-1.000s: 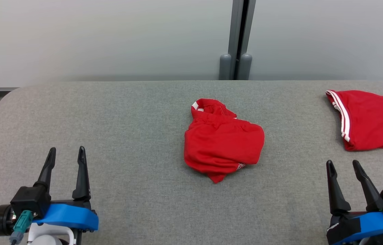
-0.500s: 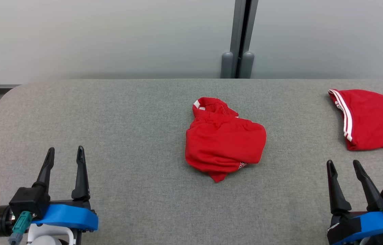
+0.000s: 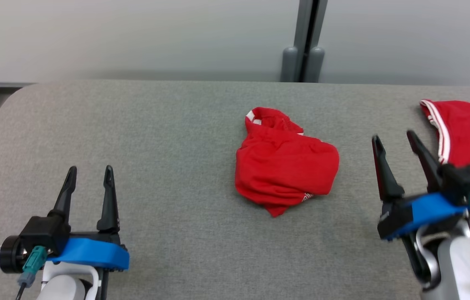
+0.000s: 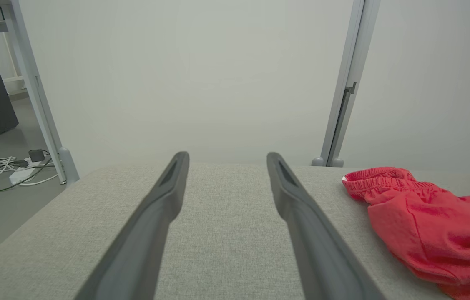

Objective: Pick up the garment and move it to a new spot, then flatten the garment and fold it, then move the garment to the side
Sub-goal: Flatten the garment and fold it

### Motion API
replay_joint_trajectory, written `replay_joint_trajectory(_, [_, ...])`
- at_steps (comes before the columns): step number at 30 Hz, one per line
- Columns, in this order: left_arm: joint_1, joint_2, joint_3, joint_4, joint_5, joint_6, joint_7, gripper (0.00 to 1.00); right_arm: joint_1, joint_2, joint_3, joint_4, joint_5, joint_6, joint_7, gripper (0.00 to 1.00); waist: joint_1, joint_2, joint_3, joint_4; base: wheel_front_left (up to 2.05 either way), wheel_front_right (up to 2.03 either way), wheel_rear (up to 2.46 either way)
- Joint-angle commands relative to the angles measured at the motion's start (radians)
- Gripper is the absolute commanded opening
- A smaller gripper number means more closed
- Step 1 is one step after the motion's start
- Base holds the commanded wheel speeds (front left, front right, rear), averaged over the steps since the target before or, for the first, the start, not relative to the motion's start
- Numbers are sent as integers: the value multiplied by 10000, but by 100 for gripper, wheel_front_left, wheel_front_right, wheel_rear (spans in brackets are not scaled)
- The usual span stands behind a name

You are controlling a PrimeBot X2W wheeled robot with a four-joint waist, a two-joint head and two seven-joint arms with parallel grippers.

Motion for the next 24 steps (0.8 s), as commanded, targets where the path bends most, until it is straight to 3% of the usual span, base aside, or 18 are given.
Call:
replay_joint_trajectory(1, [-269,-97,-10,42,90,-63,-45,100,-771,-149,131,384,-173,6,188,100,-1,0,252,240,0,0,0])
replay_joint_trajectory(11, [-998,-516,-104,228,200,-309,-45,100,-2983,-668,218,3336,-205,4,639,100,-1,0,1202,1117,0,0,0])
replay_joint_trajectory(24, [-1355,-1050,139,584,512,-670,-46,100,-3617,-599,-108,6938,66,6,319,100,-1,0,1596,1722,0,0,0])
